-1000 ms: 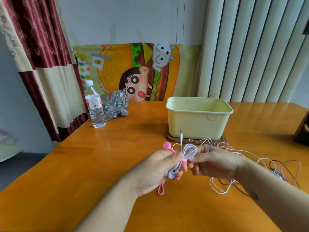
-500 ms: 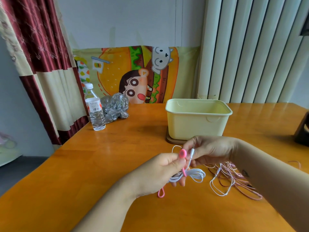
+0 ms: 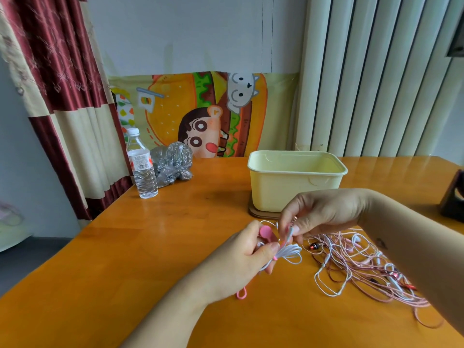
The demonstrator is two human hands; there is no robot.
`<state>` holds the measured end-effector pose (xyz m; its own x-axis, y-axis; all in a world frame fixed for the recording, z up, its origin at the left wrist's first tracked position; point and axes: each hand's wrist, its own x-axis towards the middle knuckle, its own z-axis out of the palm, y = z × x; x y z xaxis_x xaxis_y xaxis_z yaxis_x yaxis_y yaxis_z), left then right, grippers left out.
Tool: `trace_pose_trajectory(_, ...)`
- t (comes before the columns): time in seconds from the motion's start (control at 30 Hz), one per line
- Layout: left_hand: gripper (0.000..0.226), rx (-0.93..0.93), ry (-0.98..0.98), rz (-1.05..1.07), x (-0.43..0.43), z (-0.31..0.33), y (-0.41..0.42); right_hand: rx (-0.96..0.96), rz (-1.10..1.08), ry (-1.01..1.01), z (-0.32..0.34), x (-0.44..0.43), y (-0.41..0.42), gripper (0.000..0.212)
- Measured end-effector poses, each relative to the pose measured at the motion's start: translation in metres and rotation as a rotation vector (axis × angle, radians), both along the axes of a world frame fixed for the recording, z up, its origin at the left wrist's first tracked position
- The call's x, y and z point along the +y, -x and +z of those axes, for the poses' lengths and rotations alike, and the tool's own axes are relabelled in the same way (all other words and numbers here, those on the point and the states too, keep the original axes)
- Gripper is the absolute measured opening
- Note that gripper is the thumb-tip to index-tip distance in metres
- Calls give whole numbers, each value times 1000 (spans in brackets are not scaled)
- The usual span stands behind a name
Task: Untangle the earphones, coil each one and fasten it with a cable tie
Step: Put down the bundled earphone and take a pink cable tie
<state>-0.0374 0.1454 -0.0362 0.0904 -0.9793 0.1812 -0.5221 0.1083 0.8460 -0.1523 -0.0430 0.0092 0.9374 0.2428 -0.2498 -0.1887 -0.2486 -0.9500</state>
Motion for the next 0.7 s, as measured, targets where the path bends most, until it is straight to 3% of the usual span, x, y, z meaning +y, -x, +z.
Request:
trace_pose_trajectory(0.13,12,-62,-47,21,1,0,3,81,13,165,9,6,0,16)
trace_pose_trajectory(0.27,20,-256,-56,302,-7,-8,8,-51,-143,980,31,37,-6,20)
trace_pose_trajectory(0.37,28,-72,-50,443,-21,-10,0,-247,-367,1310,23,73,-13,21)
trace_pose_trajectory(0.43,29,272,-85,465,-28,-8,-3,-372,-492,1424,6,88,-16,21)
trace_pose_trajectory(0.5,24,727,-74,504,-33,-5,-3,-559,-598,1371,-12,92,-15,18)
trace_pose_trajectory(0.57,21,1077,-32,509,-35,-5,-3,-698,-683,1176,-27,90,-13,10)
trace_pose_trajectory(0.63,18,1314,-5,475,-34,-5,-3,-697,-780,938,-39,86,-12,7)
trace_pose_trajectory(0.7,20,1438,-8,434,-32,-7,-3,-603,-842,659,-43,80,-10,7)
